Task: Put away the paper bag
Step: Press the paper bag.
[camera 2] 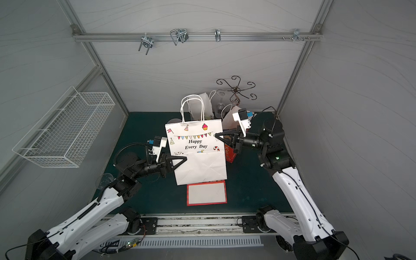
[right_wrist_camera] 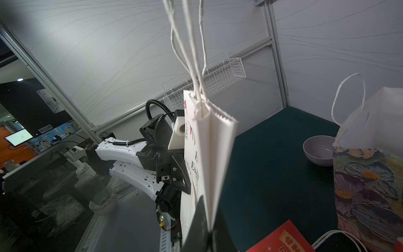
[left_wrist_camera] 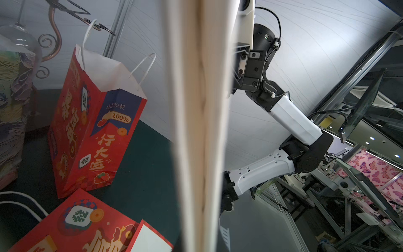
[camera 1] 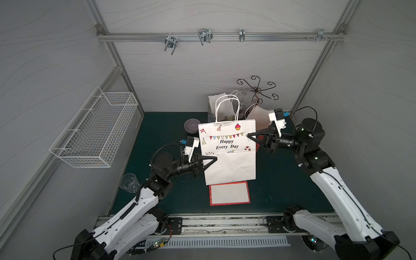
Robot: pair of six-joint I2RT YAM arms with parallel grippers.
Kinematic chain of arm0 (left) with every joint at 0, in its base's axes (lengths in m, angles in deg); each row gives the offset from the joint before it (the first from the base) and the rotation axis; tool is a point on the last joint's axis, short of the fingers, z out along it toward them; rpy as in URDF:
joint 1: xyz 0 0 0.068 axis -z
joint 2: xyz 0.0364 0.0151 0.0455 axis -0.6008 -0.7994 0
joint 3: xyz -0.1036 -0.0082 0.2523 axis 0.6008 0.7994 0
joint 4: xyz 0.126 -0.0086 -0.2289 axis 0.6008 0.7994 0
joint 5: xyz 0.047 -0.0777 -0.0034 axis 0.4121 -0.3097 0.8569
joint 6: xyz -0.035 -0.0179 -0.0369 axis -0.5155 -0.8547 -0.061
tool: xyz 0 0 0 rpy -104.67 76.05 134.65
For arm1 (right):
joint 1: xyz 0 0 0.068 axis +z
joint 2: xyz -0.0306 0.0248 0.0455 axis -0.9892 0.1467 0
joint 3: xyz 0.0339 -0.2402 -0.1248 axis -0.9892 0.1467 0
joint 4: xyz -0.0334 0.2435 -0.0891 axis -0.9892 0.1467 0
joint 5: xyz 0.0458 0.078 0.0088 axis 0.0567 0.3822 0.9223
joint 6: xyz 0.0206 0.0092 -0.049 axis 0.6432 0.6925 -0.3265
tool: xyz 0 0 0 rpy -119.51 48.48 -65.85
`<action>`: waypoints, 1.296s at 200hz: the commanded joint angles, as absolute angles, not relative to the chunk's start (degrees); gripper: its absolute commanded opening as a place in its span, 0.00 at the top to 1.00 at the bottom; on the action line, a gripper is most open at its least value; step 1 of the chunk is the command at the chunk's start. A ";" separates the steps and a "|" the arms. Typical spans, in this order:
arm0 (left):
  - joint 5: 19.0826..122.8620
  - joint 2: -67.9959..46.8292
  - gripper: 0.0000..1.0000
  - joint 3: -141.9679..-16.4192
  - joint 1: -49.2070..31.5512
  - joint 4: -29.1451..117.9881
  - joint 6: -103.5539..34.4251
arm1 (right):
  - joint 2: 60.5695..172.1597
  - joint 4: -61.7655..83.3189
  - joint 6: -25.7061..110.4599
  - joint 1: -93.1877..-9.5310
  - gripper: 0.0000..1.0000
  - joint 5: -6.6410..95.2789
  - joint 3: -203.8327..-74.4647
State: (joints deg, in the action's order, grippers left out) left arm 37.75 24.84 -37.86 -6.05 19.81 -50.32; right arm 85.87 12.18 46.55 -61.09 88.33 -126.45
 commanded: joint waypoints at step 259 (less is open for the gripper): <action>36.70 24.97 1.00 -49.29 -3.75 17.33 -46.80 | 75.56 33.03 32.85 -63.18 0.10 97.49 -120.67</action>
